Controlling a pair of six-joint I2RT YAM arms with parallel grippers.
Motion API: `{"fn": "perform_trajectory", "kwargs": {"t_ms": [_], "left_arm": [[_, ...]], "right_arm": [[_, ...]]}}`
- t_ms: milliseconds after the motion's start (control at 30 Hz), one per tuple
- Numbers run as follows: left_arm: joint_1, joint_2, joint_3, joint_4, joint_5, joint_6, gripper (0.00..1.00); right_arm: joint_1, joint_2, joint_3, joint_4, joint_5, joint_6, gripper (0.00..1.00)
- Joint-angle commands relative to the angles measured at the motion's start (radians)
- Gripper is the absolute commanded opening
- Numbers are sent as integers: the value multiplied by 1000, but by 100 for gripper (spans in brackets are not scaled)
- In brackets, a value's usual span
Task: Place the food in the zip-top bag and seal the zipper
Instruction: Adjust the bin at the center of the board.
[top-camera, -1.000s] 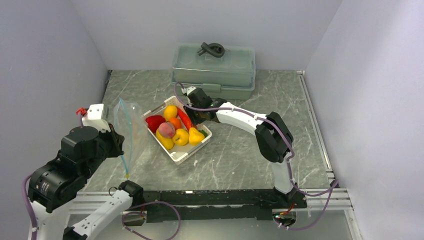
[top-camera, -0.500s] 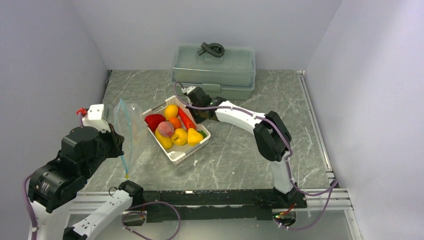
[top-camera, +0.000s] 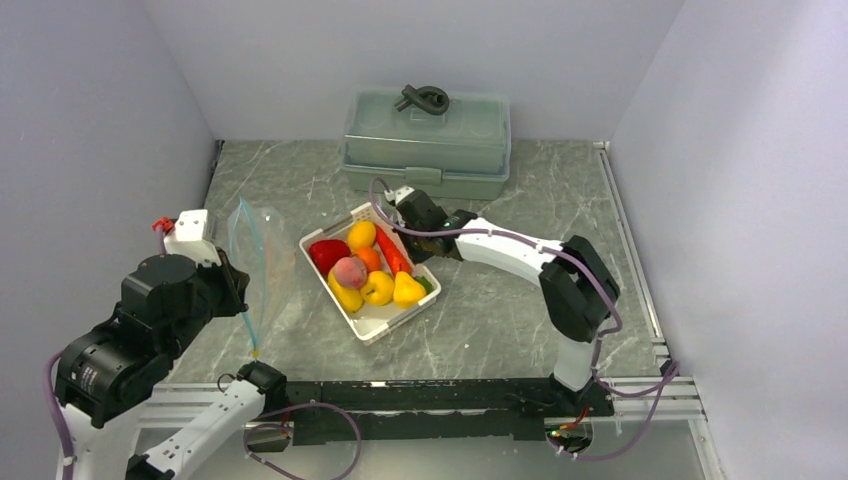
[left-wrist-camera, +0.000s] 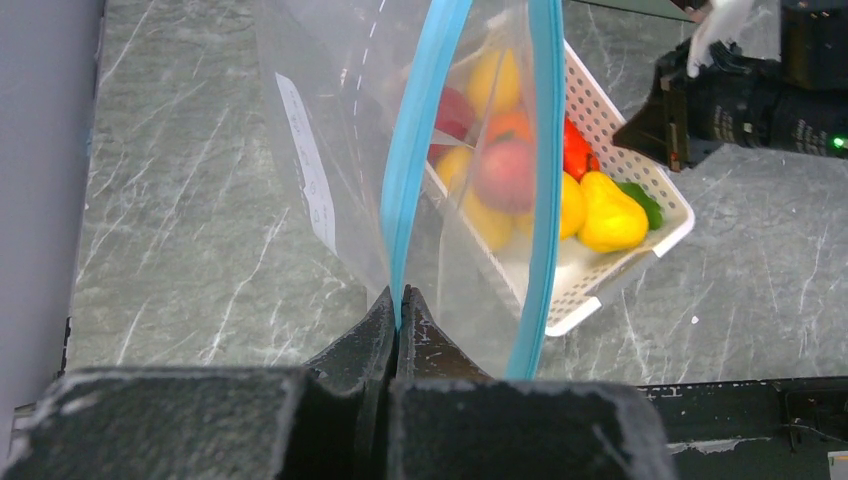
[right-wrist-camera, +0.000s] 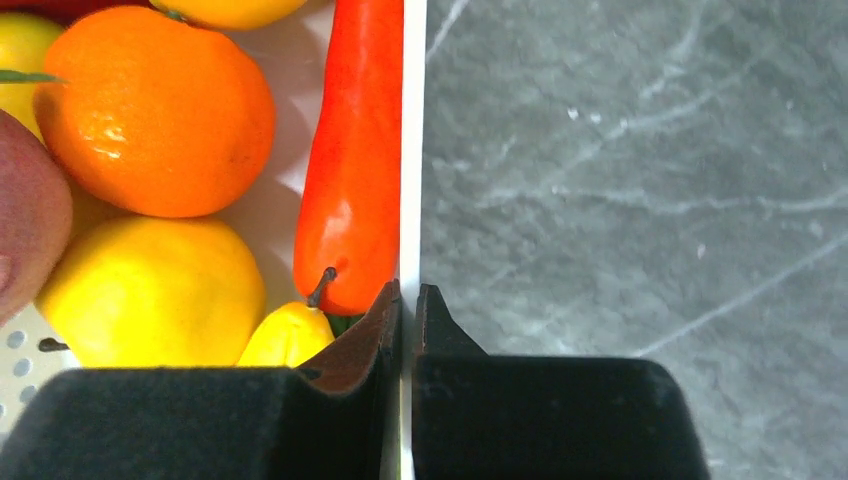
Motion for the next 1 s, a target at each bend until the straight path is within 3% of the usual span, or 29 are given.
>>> {"fn": "perform_trajectory", "kwargs": {"t_ms": [0, 333, 633, 900, 967], "left_arm": [[6, -8, -17, 35, 22, -16, 0], [5, -1, -46, 71, 65, -18, 0], [5, 2, -68, 101, 81, -15, 0], [5, -2, -78, 103, 89, -13, 0], [5, -3, -83, 105, 88, -15, 0]], "right_arm": [[-5, -149, -114, 20, 63, 28, 0], [-121, -454, -405, 42, 127, 112, 0], [-271, -641, -542, -8, 105, 89, 0], [-300, -683, -625, -32, 127, 108, 0], [-300, -681, -627, -34, 142, 118, 5]]}}
